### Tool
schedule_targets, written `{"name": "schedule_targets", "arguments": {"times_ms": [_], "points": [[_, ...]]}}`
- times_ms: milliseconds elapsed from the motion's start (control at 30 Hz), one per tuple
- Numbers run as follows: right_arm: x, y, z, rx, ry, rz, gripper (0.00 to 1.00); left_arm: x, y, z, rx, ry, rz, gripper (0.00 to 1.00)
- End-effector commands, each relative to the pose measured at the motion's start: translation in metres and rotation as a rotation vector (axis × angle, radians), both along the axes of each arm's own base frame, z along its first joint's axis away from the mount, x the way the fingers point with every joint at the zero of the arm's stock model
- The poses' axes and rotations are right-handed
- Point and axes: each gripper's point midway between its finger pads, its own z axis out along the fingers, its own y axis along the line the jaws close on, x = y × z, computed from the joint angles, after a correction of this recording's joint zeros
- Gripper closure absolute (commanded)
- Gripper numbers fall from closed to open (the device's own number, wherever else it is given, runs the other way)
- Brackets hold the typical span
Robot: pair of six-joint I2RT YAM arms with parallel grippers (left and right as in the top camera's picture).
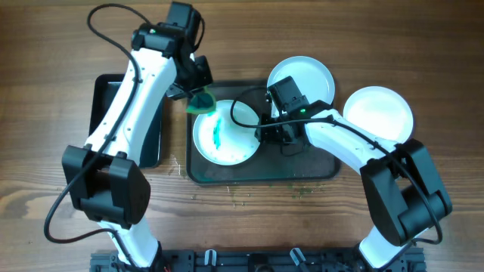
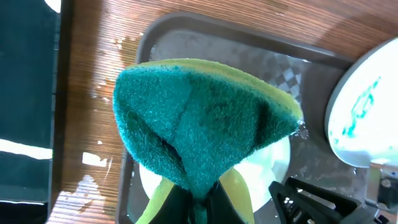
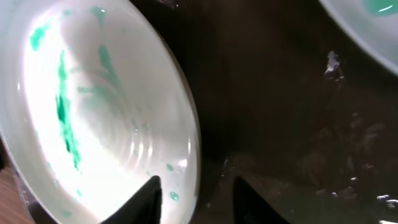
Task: Clean dirty plates on tray and stack at the side
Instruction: 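Scrub the held plate with the sponge in the left gripper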
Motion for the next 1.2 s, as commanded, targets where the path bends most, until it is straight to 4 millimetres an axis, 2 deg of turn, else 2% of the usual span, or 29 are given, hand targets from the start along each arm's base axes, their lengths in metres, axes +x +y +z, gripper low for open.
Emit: {"name": "schedule_targets", "arguments": {"times_ms": [0,100,267,433,533,733,833,1000,1167], "points": [[0.018,-0.008,0.009,-0.09,-0.065,0.009,0.56,-0.001,-0.014,0.013,-0.023,-0.036,-0.047,0.96],[0.027,-0.011,0.018,-0.14,-0.113,0.057,0.56,-0.002,-0.015,0.013,-0.022,-0.033,-0.048,0.96],[0.028,-0.01,0.019,-0.136,-0.121,0.058,0.57,-0.002,-0.015,0.013,-0.021,-0.031,-0.048,0.96],[0.031,-0.009,0.02,-0.134,-0.141,0.077,0.68,-0.007,-0.014,0.012,-0.016,-0.011,-0.049,0.96],[0.024,-0.003,0.017,-0.091,-0.112,0.079,0.7,-0.012,-0.012,0.011,-0.01,0.01,-0.049,0.96],[0.007,0.01,-0.006,-0.021,0.001,0.115,0.66,-0.015,-0.011,0.01,-0.006,0.02,-0.049,0.96],[-0.001,0.01,-0.011,-0.013,0.053,0.098,0.67,-0.015,-0.011,0.01,-0.006,0.022,-0.049,0.96],[-0.004,0.007,-0.015,-0.019,0.093,0.045,0.83,-0.021,-0.01,0.009,0.001,0.044,-0.051,0.96],[-0.001,0.007,-0.015,-0.018,0.088,0.023,0.84,-0.02,-0.01,0.009,0.0,0.042,-0.05,0.96]]}}
